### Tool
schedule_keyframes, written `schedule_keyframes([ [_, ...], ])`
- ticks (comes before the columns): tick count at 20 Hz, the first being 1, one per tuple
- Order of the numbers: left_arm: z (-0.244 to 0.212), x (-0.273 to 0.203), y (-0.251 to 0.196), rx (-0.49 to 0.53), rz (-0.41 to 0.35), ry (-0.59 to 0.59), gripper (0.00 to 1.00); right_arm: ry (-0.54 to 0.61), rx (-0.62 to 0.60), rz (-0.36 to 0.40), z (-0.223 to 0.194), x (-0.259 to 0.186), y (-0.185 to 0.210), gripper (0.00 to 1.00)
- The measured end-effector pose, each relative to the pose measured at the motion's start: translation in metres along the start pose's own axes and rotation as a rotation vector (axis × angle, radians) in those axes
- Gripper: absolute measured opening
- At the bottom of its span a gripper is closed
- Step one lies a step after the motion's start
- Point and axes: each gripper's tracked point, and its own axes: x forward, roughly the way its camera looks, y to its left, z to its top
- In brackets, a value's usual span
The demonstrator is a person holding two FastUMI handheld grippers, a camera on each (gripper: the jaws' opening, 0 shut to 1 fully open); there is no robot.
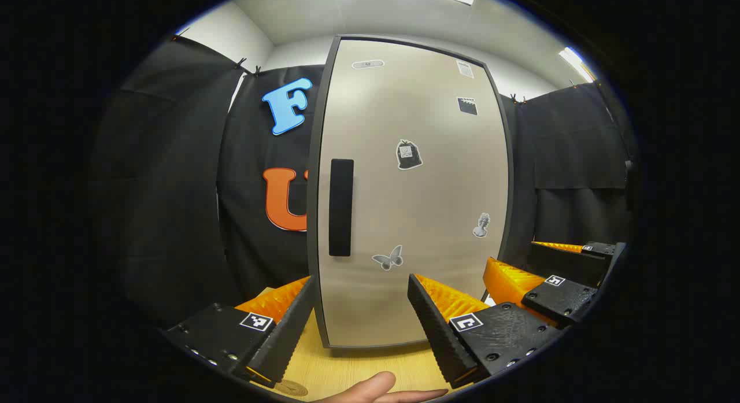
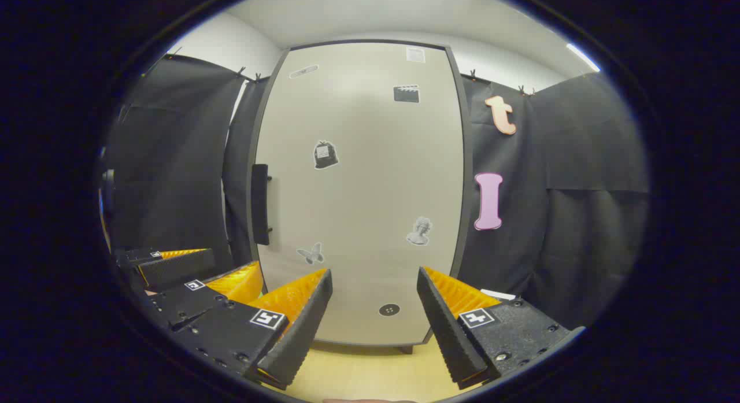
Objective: Open the cabinet door with the right hand, grasp the bottle in the cabinet with the left hand and place it on the coaster, then close the cabinet door with the right hand.
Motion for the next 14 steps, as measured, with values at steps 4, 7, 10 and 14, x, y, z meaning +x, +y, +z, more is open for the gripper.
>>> schedule_keyframes([
  [4,-0.006,0.006,0.002,-0.001,-0.001,0.026,0.95,0.018,-0.001,0.004,-0.005,0.008,0.002,0.95],
  [7,-0.006,0.009,0.002,0.006,0.004,0.037,0.95,0.012,0.006,-0.005,-0.003,0.012,0.0,0.95],
  [10,0.001,0.007,0.005,0.057,0.033,0.016,0.95,-0.073,-0.014,-0.037,0.018,0.008,-0.007,0.96],
  [14,0.004,0.003,0.003,0.034,0.035,0.004,0.94,-0.129,-0.008,-0.022,0.026,0.002,-0.004,0.95],
])
